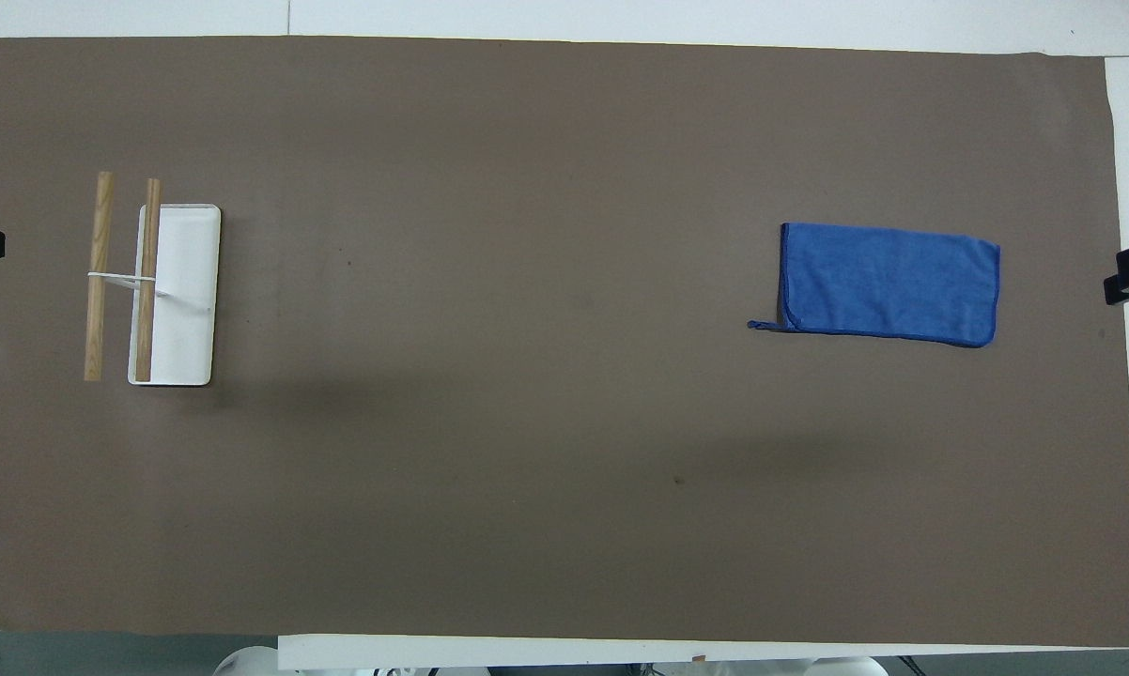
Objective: Right arm passes towel to left arm to hang
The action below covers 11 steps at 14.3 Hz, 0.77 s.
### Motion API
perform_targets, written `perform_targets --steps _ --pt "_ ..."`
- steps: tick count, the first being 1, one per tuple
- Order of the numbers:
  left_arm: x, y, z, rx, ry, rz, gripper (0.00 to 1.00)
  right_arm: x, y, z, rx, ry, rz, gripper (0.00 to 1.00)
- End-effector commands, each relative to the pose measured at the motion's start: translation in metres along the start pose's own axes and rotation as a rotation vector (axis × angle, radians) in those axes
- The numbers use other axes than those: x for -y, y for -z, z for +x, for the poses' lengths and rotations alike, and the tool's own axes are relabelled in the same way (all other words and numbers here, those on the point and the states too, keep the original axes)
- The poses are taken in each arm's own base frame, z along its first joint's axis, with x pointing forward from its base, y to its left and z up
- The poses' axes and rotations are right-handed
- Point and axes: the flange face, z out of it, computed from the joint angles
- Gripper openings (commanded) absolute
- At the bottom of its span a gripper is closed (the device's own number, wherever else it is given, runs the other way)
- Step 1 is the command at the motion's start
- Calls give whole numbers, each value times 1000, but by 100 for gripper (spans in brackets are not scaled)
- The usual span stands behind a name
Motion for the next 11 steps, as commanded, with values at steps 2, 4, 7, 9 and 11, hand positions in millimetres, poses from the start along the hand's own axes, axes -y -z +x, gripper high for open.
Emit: perform_targets --steps 2,4,7,9,11 --pt "3 0 -9 8 -12 12 100 25 -97 34 -59 40 6 100" --pt "3 0 -9 6 -12 12 100 36 -144 62 -57 21 68 100" --pt "3 0 -9 8 -12 12 100 45 -220 72 -48 20 81 100" --pt "3 0 -9 6 -12 12 100 48 -263 58 -30 25 79 100" --pt "3 0 -9 6 -12 12 100 43 -291 56 -20 28 76 98"
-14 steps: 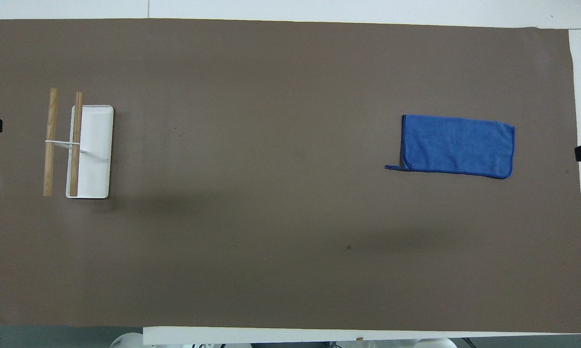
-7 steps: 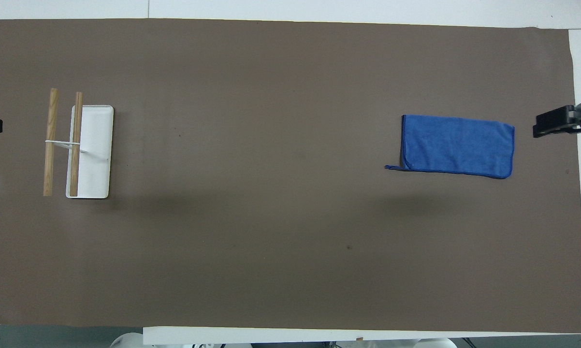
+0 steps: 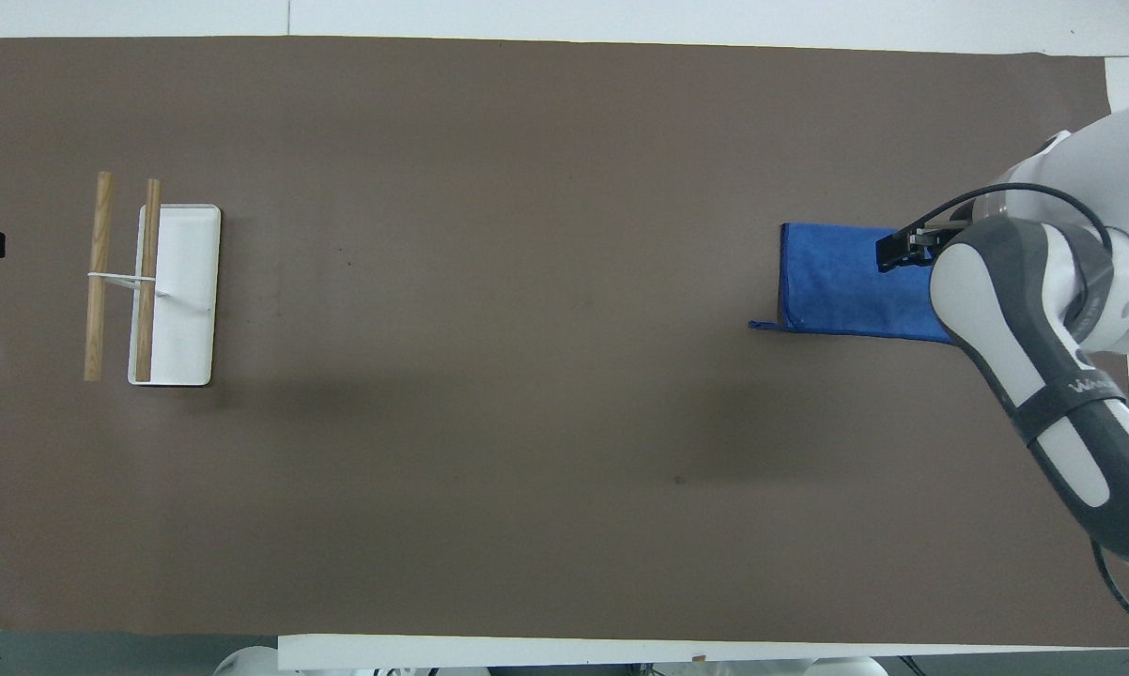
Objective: Right arm passes towel to left arm to hang
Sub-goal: 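Reach the right gripper down to the edge of the blue towel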
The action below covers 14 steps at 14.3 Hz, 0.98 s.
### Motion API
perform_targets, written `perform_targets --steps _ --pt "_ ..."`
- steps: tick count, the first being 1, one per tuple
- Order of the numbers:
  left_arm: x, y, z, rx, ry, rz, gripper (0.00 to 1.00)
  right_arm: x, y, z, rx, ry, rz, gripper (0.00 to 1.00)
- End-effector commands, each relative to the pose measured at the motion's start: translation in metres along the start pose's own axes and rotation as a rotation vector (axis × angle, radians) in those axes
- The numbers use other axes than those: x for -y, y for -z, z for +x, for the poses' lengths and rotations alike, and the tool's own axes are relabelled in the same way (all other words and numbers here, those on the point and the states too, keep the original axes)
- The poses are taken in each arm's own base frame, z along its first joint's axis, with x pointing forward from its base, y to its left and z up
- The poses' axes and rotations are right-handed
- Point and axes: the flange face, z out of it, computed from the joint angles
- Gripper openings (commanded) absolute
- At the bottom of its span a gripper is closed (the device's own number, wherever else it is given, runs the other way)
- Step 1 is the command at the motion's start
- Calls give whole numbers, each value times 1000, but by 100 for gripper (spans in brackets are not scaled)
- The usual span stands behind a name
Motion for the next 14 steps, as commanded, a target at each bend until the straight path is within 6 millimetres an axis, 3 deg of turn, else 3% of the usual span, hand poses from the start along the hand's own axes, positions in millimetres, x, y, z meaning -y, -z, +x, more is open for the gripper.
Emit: perform_targets --steps 1,5,14 --pt "3 1 -9 4 -12 12 100 -4 -27 -12 16 -4 14 96" --pt "3 0 -9 5 -12 12 100 -5 -48 -19 15 3 13 92" --pt "-1 1 -9 5 -20 6 100 -9 -69 -34 27 36 14 88"
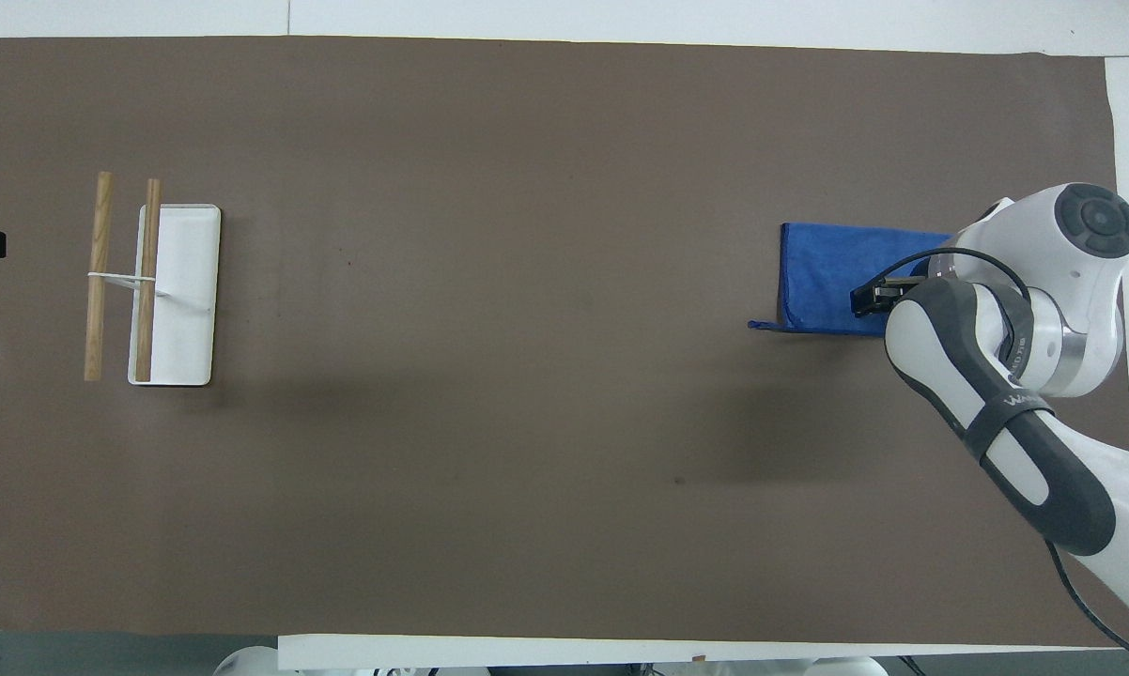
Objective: Right arm passes towel to left arm to hang
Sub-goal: 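Reach the right gripper down to the edge of the blue towel, then grasp the blue towel with the right gripper and lift it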
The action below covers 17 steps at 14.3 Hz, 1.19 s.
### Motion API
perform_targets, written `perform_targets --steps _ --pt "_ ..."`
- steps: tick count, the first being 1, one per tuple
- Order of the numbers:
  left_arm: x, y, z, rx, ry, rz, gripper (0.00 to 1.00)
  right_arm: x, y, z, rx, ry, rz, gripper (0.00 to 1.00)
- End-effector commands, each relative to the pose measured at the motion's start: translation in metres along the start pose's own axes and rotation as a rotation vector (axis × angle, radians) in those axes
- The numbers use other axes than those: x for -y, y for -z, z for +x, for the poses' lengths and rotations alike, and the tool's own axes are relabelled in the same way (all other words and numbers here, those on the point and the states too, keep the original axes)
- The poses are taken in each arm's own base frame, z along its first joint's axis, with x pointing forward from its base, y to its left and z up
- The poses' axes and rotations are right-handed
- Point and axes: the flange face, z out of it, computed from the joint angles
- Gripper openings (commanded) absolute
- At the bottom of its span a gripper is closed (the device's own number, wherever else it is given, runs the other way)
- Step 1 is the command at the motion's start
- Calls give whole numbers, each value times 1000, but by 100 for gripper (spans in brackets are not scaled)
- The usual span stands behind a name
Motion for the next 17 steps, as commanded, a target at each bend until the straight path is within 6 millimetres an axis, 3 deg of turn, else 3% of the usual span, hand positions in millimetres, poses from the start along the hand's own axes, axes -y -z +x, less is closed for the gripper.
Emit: perform_targets --steps 1,3,6,8,10,12,13,15,17 --pt "-6 3 -9 5 -26 5 100 -7 -4 -7 -5 26 18 86" --pt "-11 9 -14 -2 -33 3 100 -10 -5 -8 -5 34 22 79" --pt "-5 2 -27 50 -29 2 100 -10 -6 -10 0 34 24 61" --pt "-5 2 -29 60 -26 2 100 -9 -6 -10 1 33 25 43" --pt "-7 2 -30 66 -27 3 100 -7 -7 -11 3 33 25 15" --pt "-6 8 -32 52 -27 2 100 -4 -6 -10 1 34 26 0" --pt "-2 9 -31 46 -17 1 100 -4 -5 -9 6 34 26 0" --pt "0 14 -31 36 -11 1 100 4 16 1 27 46 34 0" --pt "0 16 -29 27 -6 1 100 33 67 18 62 28 110 0"
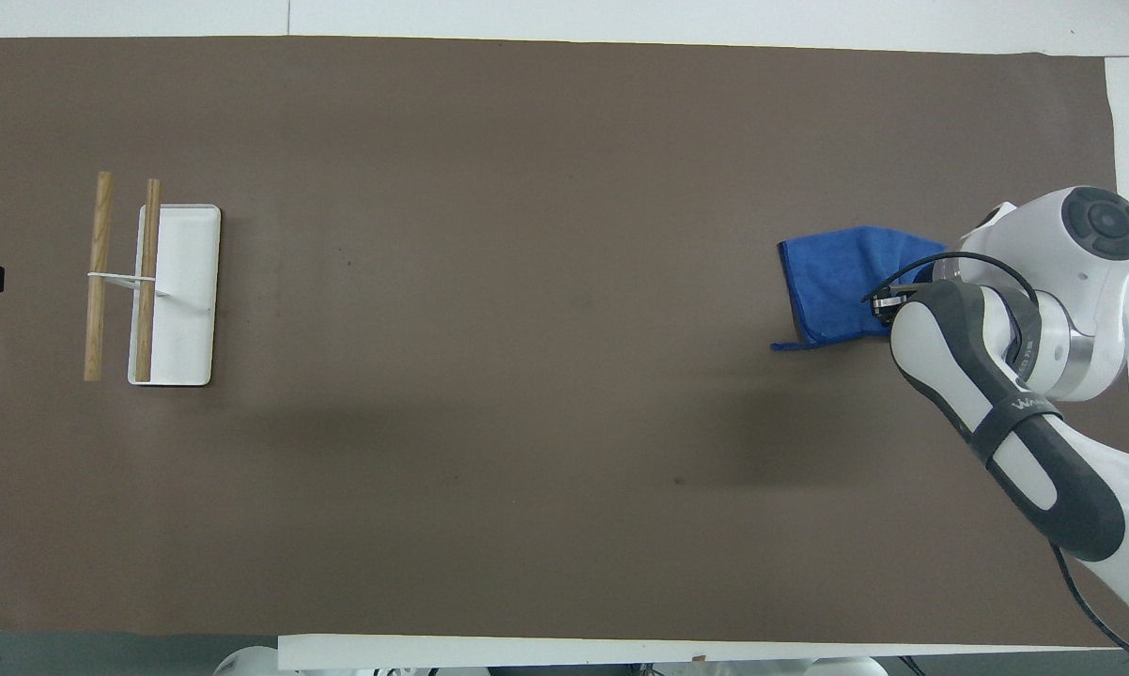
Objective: Right arm passes towel to left arm to hang
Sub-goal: 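Grasp the blue towel with the right gripper and lift it, then carry the towel toward the left gripper while the left gripper approaches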
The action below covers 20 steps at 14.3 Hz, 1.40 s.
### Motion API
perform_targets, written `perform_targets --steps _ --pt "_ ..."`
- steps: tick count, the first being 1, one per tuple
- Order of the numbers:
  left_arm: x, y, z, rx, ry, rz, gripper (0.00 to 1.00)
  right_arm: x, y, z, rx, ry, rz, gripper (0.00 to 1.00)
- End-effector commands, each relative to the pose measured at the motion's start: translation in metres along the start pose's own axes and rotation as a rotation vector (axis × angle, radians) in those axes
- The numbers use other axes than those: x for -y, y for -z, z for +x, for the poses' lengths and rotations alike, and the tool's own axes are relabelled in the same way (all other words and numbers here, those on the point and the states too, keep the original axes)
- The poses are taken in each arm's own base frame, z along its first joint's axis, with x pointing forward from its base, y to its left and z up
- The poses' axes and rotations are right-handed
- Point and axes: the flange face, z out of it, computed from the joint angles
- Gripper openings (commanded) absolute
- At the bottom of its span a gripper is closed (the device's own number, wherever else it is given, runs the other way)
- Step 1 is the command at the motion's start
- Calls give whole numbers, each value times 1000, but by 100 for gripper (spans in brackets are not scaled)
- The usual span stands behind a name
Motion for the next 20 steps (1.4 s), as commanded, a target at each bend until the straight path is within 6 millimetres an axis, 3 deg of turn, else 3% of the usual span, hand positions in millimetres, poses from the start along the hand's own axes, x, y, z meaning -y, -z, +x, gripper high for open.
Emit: perform_targets --steps 1,2,4,6,10,13,15,17,20 --pt "4 8 -3 -16 8 3 100 46 69 19 32 -12 122 0" --pt "3 6 -3 -20 45 1 100 69 89 22 38 -51 175 0" --pt "-23 -10 -4 -75 254 -7 100 117 123 26 35 -109 279 0" --pt "-74 -36 -9 -124 364 -19 100 165 144 25 59 -249 428 0" --pt "-170 -65 -7 -208 568 -103 100 239 156 14 225 -546 658 0" --pt "-230 -86 2 -226 690 -179 98 301 162 2 284 -719 725 1" --pt "-267 -99 -6 -198 750 -192 95 344 161 -13 320 -792 741 1" --pt "-285 -103 -15 -184 792 -195 94 368 160 -22 350 -876 760 1" --pt "-300 -110 -28 -157 771 -163 91 378 159 -27 361 -881 758 1"
